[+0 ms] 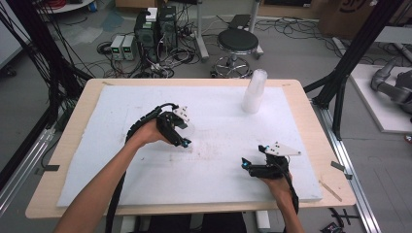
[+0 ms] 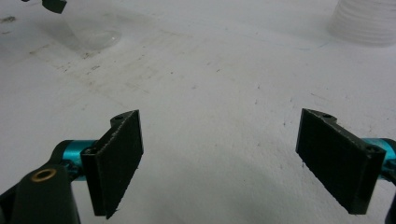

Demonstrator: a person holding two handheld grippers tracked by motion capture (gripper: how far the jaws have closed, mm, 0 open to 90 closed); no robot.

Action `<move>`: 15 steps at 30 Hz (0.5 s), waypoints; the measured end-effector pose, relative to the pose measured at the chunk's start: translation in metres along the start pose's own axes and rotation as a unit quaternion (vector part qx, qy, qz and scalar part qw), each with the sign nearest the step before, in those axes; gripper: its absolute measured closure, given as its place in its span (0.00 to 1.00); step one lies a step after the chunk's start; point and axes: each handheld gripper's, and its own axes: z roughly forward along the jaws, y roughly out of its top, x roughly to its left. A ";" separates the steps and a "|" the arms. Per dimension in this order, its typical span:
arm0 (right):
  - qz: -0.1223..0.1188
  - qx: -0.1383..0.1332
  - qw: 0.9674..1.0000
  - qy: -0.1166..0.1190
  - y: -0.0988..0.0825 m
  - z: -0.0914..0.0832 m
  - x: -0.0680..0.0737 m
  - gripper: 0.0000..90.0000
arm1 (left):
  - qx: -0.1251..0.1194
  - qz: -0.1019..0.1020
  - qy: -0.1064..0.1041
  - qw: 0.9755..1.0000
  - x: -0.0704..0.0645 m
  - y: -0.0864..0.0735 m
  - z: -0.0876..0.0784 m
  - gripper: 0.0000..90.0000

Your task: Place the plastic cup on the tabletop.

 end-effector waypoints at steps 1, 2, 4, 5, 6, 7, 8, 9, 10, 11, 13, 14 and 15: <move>0.001 0.000 1.000 0.000 0.000 0.000 0.000 0.17 | 0.000 0.002 0.000 1.000 0.000 0.000 0.000 0.34; 0.000 0.000 1.000 0.000 0.000 0.000 0.000 0.17 | -0.001 0.001 0.000 1.000 0.000 0.000 0.001 0.34; -0.001 0.001 1.000 0.000 0.000 0.000 0.000 0.17 | 0.001 0.001 0.001 1.000 0.000 0.001 0.001 0.34; -0.001 0.002 1.000 0.001 0.000 0.000 0.000 0.17 | -0.001 -0.001 0.001 1.000 0.000 0.001 0.001 0.34; -0.001 0.003 1.000 0.002 0.000 0.001 0.000 0.17 | -0.002 -0.002 0.000 1.000 0.001 0.000 0.002 0.33; -0.001 0.003 1.000 0.002 0.000 0.001 -0.001 0.17 | -0.002 -0.004 0.000 1.000 0.001 0.000 0.002 0.33; -0.002 0.002 1.000 0.001 0.000 0.001 -0.001 0.17 | 0.002 -0.008 0.002 1.000 0.002 0.000 0.002 0.31; -0.001 0.002 1.000 0.002 0.000 0.001 -0.001 0.17 | 0.011 -0.010 0.006 1.000 0.002 0.000 0.004 0.30; -0.001 0.002 1.000 0.002 0.000 0.001 -0.001 0.17 | 0.023 -0.010 0.012 1.000 0.001 -0.001 0.006 0.28; -0.001 0.002 1.000 0.003 0.000 0.001 -0.001 0.17 | 0.026 -0.015 0.012 0.999 0.002 -0.002 0.008 0.23; 0.000 0.003 1.000 0.004 0.000 0.001 -0.001 0.17 | 0.025 -0.023 0.002 0.999 0.003 -0.003 0.009 0.20; -0.002 0.002 1.000 0.003 0.000 0.001 -0.001 0.17 | 0.022 -0.025 0.003 0.999 0.004 -0.003 0.009 0.19; -0.001 0.002 1.000 0.003 0.000 0.001 -0.001 0.17 | 0.021 -0.026 0.003 0.999 0.004 -0.003 0.008 0.18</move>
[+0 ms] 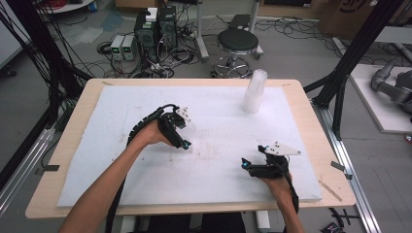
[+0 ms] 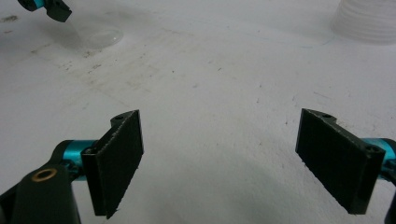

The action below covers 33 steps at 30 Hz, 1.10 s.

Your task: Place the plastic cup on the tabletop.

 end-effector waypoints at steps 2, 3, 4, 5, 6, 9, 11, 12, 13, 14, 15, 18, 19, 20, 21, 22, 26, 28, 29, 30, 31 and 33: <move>0.003 0.000 1.000 0.002 0.000 0.000 0.000 0.17 | -0.005 0.004 -0.002 1.000 -0.001 0.000 -0.002 0.18; 0.002 0.000 1.000 0.002 0.000 0.000 0.000 0.17 | -0.007 0.005 0.000 1.000 -0.002 0.000 -0.003 0.18; 0.002 -0.002 1.000 0.002 0.000 0.000 0.000 0.17 | -0.006 0.005 -0.001 1.000 -0.002 0.000 -0.003 0.18; 0.001 -0.002 1.000 0.001 0.000 0.000 0.000 0.17 | -0.002 0.004 -0.001 1.000 -0.003 0.000 -0.004 0.18; 0.000 -0.001 1.000 0.001 0.000 0.000 0.000 0.17 | 0.001 0.003 0.001 1.000 -0.004 -0.001 -0.005 0.18; 0.001 0.001 1.000 0.001 0.000 0.000 0.000 0.17 | -0.016 -0.004 0.006 1.000 -0.006 -0.006 -0.010 0.18; 0.004 -0.001 1.000 0.001 0.000 -0.001 0.001 0.17 | -0.014 -0.008 0.007 1.000 -0.008 -0.012 -0.011 0.18; 0.004 -0.002 1.000 0.001 0.000 -0.001 0.001 0.17 | -0.012 -0.009 0.012 1.000 -0.009 -0.016 -0.013 0.18; 0.004 -0.002 1.000 0.001 0.000 -0.001 0.001 0.17 | -0.017 -0.012 0.017 1.000 -0.010 -0.019 -0.016 0.18; 0.001 -0.003 1.000 0.001 0.000 -0.001 0.001 0.17 | -0.026 -0.018 0.020 0.999 -0.012 -0.023 -0.019 0.18; 0.000 -0.003 1.000 0.001 0.000 -0.001 0.001 0.17 | -0.033 -0.019 0.024 0.999 -0.014 -0.027 -0.024 0.18; 0.001 -0.003 1.000 0.002 0.000 -0.001 0.001 0.17 | -0.060 -0.029 0.039 0.997 -0.024 -0.043 -0.036 0.18; 0.002 -0.004 1.000 0.002 0.000 -0.001 0.001 0.17 | -0.071 -0.034 0.046 0.996 -0.028 -0.049 -0.040 0.18; 0.002 -0.004 1.000 0.003 -0.001 -0.001 0.001 0.17 | -0.078 -0.040 0.054 0.995 -0.032 -0.056 -0.044 0.18; 0.001 -0.005 1.000 0.003 -0.001 -0.001 0.001 0.17 | -0.089 -0.046 0.058 0.993 -0.037 -0.064 -0.048 0.18; 0.002 -0.005 1.000 0.003 0.000 -0.001 0.001 0.17 | -0.104 -0.050 0.062 0.991 -0.042 -0.072 -0.053 0.18; -0.001 -0.005 1.000 0.002 -0.001 -0.001 0.001 0.17 | -0.175 -0.087 0.097 0.976 -0.065 -0.109 -0.065 0.18; -0.004 -0.011 1.000 0.002 -0.001 -0.003 0.002 0.17 | -0.203 -0.099 0.113 0.968 -0.074 -0.128 -0.068 0.18; -0.007 -0.015 1.000 0.002 -0.001 -0.003 0.002 0.17 | -0.214 -0.105 0.120 0.964 -0.078 -0.136 -0.070 0.18; -0.008 -0.018 1.000 0.004 -0.002 -0.004 0.002 0.17 | -0.218 -0.111 0.127 0.961 -0.080 -0.143 -0.070 0.18; -0.008 -0.020 1.000 0.004 -0.002 -0.004 0.002 0.17 | -0.218 -0.116 0.135 0.960 -0.083 -0.148 -0.071 0.18; -0.007 -0.025 1.000 0.005 -0.002 -0.005 0.002 0.17 | -0.233 -0.130 0.148 0.952 -0.086 -0.158 -0.072 0.18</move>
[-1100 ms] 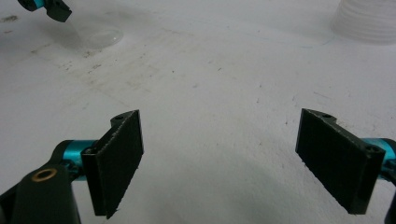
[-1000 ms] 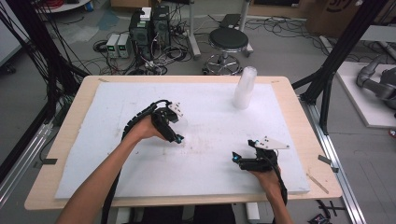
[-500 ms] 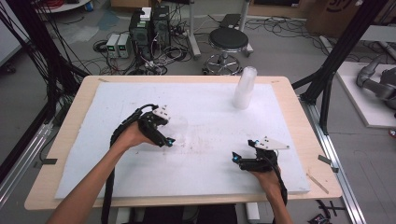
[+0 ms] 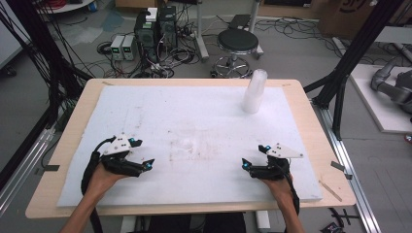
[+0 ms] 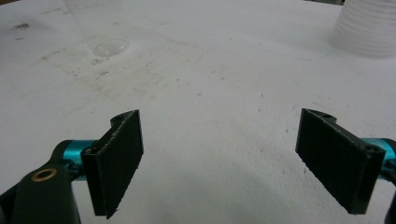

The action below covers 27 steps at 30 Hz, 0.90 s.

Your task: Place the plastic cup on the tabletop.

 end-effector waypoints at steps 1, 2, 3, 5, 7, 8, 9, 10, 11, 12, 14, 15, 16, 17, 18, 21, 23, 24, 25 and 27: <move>-0.002 -0.002 1.000 -0.001 0.000 0.000 0.000 0.17 | -0.005 -0.005 0.002 1.000 0.000 -0.003 -0.002 0.18; -0.001 -0.002 1.000 0.000 0.000 -0.001 0.000 0.17 | -0.012 -0.010 0.006 1.000 0.001 -0.006 -0.004 0.18; -0.001 -0.004 1.000 -0.001 0.000 -0.001 0.001 0.17 | -0.019 -0.014 0.011 1.000 0.001 -0.008 -0.006 0.18; -0.005 -0.006 1.000 0.000 -0.001 -0.001 0.001 0.17 | -0.032 -0.019 0.019 0.999 0.002 -0.011 -0.008 0.18; -0.004 -0.008 1.000 0.000 -0.001 -0.001 0.001 0.17 | -0.042 -0.024 0.025 0.999 0.003 -0.012 -0.010 0.18; -0.004 -0.008 1.000 0.000 -0.001 -0.002 0.001 0.17 | -0.046 -0.025 0.026 0.998 0.003 -0.013 -0.010 0.18; -0.003 -0.009 1.000 0.001 -0.001 -0.002 0.001 0.17 | -0.054 -0.029 0.028 0.998 0.004 -0.014 -0.011 0.18; -0.004 -0.012 1.000 0.000 -0.001 -0.002 0.000 0.17 | -0.059 -0.029 0.029 0.997 0.004 -0.016 -0.011 0.18; 0.000 -0.014 1.000 0.000 -0.001 -0.003 0.001 0.17 | -0.060 -0.031 0.031 0.997 0.005 -0.017 -0.011 0.18; -0.001 -0.017 1.000 -0.002 -0.001 -0.003 0.000 0.17 | -0.058 -0.030 0.034 0.997 0.006 -0.018 -0.011 0.18; -0.002 -0.017 1.000 -0.002 -0.002 -0.003 0.000 0.17 | -0.062 -0.037 0.038 0.997 0.007 -0.021 -0.012 0.18; -0.001 -0.015 1.000 -0.001 -0.001 -0.003 0.001 0.17 | -0.064 -0.039 0.039 0.996 0.008 -0.022 -0.012 0.18; -0.003 -0.014 1.000 -0.001 -0.001 -0.003 0.001 0.17 | -0.066 -0.040 0.040 0.996 0.007 -0.023 -0.012 0.18; -0.003 -0.012 1.000 -0.002 -0.001 -0.002 0.001 0.17 | -0.065 -0.036 0.043 0.996 0.007 -0.024 -0.012 0.18; -0.004 -0.012 1.000 -0.003 -0.001 -0.002 0.001 0.17 | -0.064 -0.033 0.046 0.996 0.007 -0.025 -0.011 0.18; -0.006 -0.014 1.000 -0.002 -0.001 -0.003 0.001 0.17 | -0.067 -0.031 0.051 0.996 0.006 -0.028 -0.010 0.18; -0.003 -0.014 1.000 0.001 -0.001 -0.003 0.000 0.17 | -0.074 -0.029 0.054 0.995 0.006 -0.029 -0.010 0.18; -0.002 -0.013 1.000 0.002 -0.001 -0.003 0.000 0.17 | -0.077 -0.029 0.056 0.995 0.006 -0.030 -0.010 0.18; -0.001 -0.013 1.000 0.004 -0.001 -0.003 0.000 0.17 | -0.078 -0.029 0.057 0.995 0.006 -0.031 -0.010 0.18; 0.000 -0.014 1.000 0.004 -0.001 -0.003 -0.001 0.17 | -0.079 -0.031 0.057 0.995 0.006 -0.032 -0.010 0.18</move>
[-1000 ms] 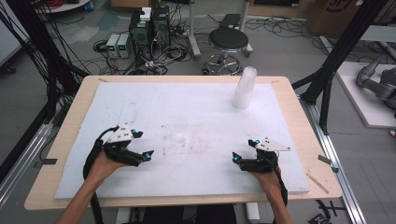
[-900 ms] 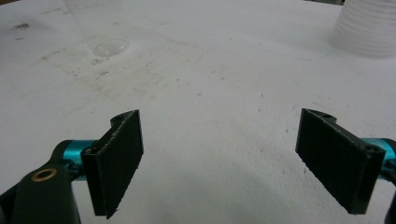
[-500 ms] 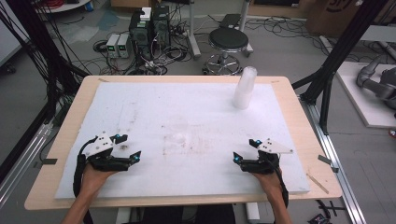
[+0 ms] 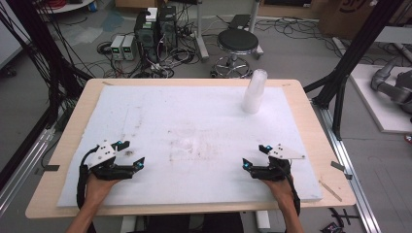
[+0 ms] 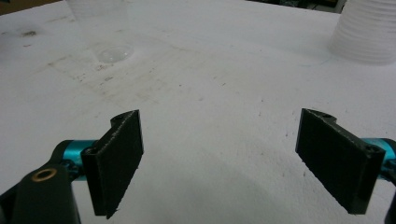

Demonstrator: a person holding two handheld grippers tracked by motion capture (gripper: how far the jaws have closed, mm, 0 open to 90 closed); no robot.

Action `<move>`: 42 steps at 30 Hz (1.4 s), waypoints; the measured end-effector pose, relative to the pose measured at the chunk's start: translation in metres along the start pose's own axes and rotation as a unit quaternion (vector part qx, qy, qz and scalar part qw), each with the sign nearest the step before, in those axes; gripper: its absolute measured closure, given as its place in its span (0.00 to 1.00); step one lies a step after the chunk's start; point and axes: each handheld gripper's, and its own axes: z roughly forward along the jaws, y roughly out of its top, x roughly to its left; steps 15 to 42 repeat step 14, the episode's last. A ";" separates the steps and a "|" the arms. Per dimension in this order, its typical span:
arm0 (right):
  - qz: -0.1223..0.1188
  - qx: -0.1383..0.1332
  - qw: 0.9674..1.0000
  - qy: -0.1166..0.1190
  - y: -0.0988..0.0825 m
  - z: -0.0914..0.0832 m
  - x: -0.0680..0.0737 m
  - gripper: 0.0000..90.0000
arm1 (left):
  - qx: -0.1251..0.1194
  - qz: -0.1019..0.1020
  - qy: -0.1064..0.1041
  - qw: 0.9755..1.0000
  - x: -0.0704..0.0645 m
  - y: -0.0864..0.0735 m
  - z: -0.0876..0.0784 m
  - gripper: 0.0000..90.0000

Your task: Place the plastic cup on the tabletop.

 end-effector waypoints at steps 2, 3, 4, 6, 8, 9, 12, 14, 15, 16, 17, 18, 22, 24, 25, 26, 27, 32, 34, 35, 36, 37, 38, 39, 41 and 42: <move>0.003 0.000 1.000 0.003 0.000 0.000 -0.001 0.17 | -0.002 -0.003 0.001 1.000 0.000 0.000 0.000 0.18; 0.004 0.001 1.000 0.004 0.000 0.000 -0.001 0.17 | -0.004 -0.002 0.002 1.000 0.001 0.000 0.000 0.18; 0.004 0.001 1.000 0.004 0.000 0.000 -0.001 0.17 | -0.004 -0.002 0.003 1.000 0.001 0.000 0.000 0.18; 0.003 0.001 1.000 0.005 0.000 0.000 -0.001 0.17 | -0.004 -0.008 0.000 1.000 0.002 -0.001 0.000 0.18; 0.002 0.000 1.000 0.007 0.000 0.000 -0.001 0.17 | -0.005 -0.009 0.001 1.000 0.002 -0.001 0.000 0.18; 0.000 -0.002 1.000 0.007 0.000 0.000 -0.001 0.17 | -0.004 -0.008 0.001 1.000 0.002 -0.001 0.000 0.18; -0.001 -0.005 1.000 0.010 -0.001 -0.001 0.000 0.17 | -0.003 -0.003 0.000 1.000 0.001 -0.001 0.000 0.18; -0.001 -0.006 1.000 0.010 -0.001 -0.001 0.000 0.17 | -0.001 0.001 0.000 1.000 0.000 -0.001 0.000 0.18; -0.001 -0.006 1.000 0.010 -0.001 -0.001 0.000 0.17 | -0.001 0.001 0.000 1.000 0.000 -0.001 0.000 0.18; -0.001 -0.006 1.000 0.010 -0.001 -0.001 0.000 0.17 | -0.001 0.001 0.000 1.000 0.000 -0.001 0.000 0.18; -0.001 -0.006 1.000 0.010 -0.001 -0.001 0.000 0.17 | -0.001 0.001 0.000 1.000 0.000 -0.001 0.000 0.18; -0.001 -0.006 1.000 0.010 -0.001 -0.001 0.000 0.17 | -0.001 0.001 0.000 1.000 0.000 -0.001 0.000 0.18; -0.001 -0.006 1.000 0.010 -0.001 -0.001 0.000 0.17 | -0.001 0.001 0.000 1.000 0.000 -0.001 0.000 0.18; -0.001 -0.006 1.000 0.010 -0.001 -0.001 0.000 0.17 | -0.001 0.001 0.000 1.000 0.000 -0.001 0.000 0.18; -0.001 -0.006 1.000 0.010 -0.001 -0.001 0.000 0.17 | -0.001 0.001 0.000 1.000 0.000 -0.001 0.000 0.18; -0.001 -0.006 1.000 0.010 -0.001 -0.001 0.000 0.17 | -0.001 0.001 0.000 1.000 0.000 -0.001 0.000 0.18; -0.001 -0.006 1.000 0.010 -0.001 -0.001 0.000 0.17 | -0.001 0.001 0.000 1.000 0.000 -0.001 0.000 0.18; -0.001 -0.006 1.000 0.010 -0.001 -0.001 0.000 0.17 | -0.001 0.001 0.000 1.000 0.000 -0.001 0.000 0.18; -0.001 -0.006 1.000 0.010 -0.001 -0.001 0.000 0.17 | -0.001 0.001 0.000 1.000 0.000 -0.001 0.000 0.18; -0.001 -0.006 1.000 0.010 -0.001 -0.001 0.000 0.17 | -0.001 0.001 0.000 1.000 0.000 -0.001 0.000 0.18; -0.001 -0.006 1.000 0.010 -0.001 -0.001 0.000 0.17 | -0.001 0.001 0.000 1.000 0.000 -0.001 0.000 0.18; -0.001 -0.006 1.000 0.010 -0.001 -0.001 0.000 0.17 | -0.001 0.001 0.000 1.000 0.000 -0.001 0.000 0.18; -0.001 -0.006 1.000 0.010 -0.001 -0.001 0.000 0.17 | -0.001 0.001 0.000 1.000 0.000 -0.001 0.000 0.18; -0.001 -0.006 1.000 0.010 -0.001 -0.001 0.000 0.17 | -0.001 0.001 0.000 1.000 0.000 -0.001 0.000 0.18; -0.001 -0.006 1.000 0.010 -0.001 -0.001 0.000 0.17 | -0.001 0.001 0.000 1.000 0.000 -0.001 0.000 0.18; -0.001 -0.006 1.000 0.010 -0.001 -0.001 0.000 0.17 | -0.001 0.001 0.000 1.000 0.000 -0.001 0.000 0.18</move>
